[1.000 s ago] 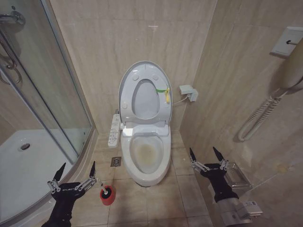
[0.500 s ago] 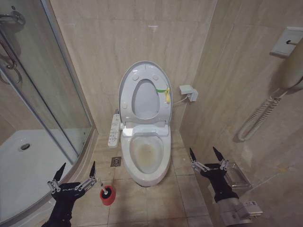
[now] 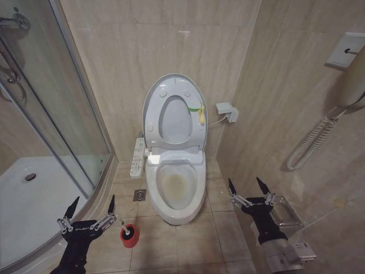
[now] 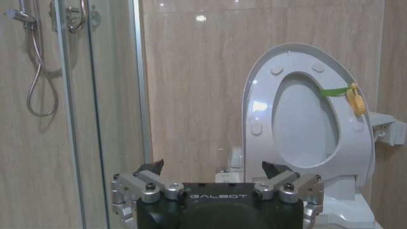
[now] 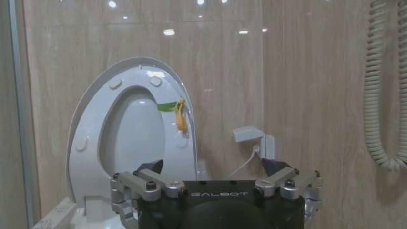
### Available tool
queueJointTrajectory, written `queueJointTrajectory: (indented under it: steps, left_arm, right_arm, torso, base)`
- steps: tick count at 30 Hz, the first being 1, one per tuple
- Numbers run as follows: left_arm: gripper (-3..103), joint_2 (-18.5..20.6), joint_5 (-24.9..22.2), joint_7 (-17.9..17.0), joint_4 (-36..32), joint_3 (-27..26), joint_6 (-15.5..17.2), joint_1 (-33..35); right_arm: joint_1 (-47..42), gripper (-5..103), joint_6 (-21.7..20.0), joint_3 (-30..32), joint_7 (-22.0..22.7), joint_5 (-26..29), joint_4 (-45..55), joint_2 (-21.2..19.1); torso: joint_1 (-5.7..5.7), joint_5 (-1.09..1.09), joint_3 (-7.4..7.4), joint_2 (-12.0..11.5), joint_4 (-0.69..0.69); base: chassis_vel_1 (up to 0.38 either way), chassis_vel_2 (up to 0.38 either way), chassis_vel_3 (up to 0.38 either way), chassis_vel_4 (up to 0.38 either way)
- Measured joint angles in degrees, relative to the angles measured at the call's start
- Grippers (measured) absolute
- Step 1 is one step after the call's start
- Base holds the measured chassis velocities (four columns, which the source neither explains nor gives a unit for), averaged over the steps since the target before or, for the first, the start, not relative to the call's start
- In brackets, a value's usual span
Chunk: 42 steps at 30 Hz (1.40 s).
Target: Open the toilet lid, clean the toilet bowl with a toilet brush, close the toilet lid, and flush.
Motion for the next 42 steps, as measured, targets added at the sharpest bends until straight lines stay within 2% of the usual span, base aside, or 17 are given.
queueJointTrajectory:
  steps: [13, 25, 28, 37, 42]
  left_arm:
    - [100, 0.0, 0.0, 0.0, 0.0, 0.0, 0.0, 0.0]
    - [100, 0.0, 0.0, 0.0, 0.0, 0.0, 0.0, 0.0]
    - [100, 0.0, 0.0, 0.0, 0.0, 0.0, 0.0, 0.0]
    - [100, 0.0, 0.0, 0.0, 0.0, 0.0, 0.0, 0.0]
    - [100, 0.0, 0.0, 0.0, 0.0, 0.0, 0.0, 0.0]
  right_arm:
    - [1.6, 100, -0.9, -0.4, -0.1, -0.2, -2.1, 0.3]
    - [18.3, 100, -11.2, -5.0, -2.5, -4.4, -23.0, 3.8]
    - [20.7, 100, -12.6, -5.6, -2.9, -5.0, -25.9, 4.2]
    - [21.2, 100, -13.2, -5.8, -3.0, -5.1, -26.4, 4.3]
    - [20.4, 100, -13.9, -5.6, -2.6, -4.0, -22.1, 3.9]
  torso:
    - [0.0, -0.02, 0.0, 0.0, -0.01]
    - [0.02, 0.0, 0.0, 0.0, 0.0]
    - [0.02, 0.01, 0.01, 0.0, 0.02]
    - [0.01, 0.0, 0.0, 0.0, 0.0]
    - [0.01, -0.01, 0.0, 0.0, 0.01]
  base:
    - [0.0, 0.0, 0.0, 0.0]
    - [0.0, 0.0, 0.0, 0.0]
    - [0.0, 0.0, 0.0, 0.0]
    - [0.0, 0.0, 0.0, 0.0]
    - [0.0, 0.0, 0.0, 0.0]
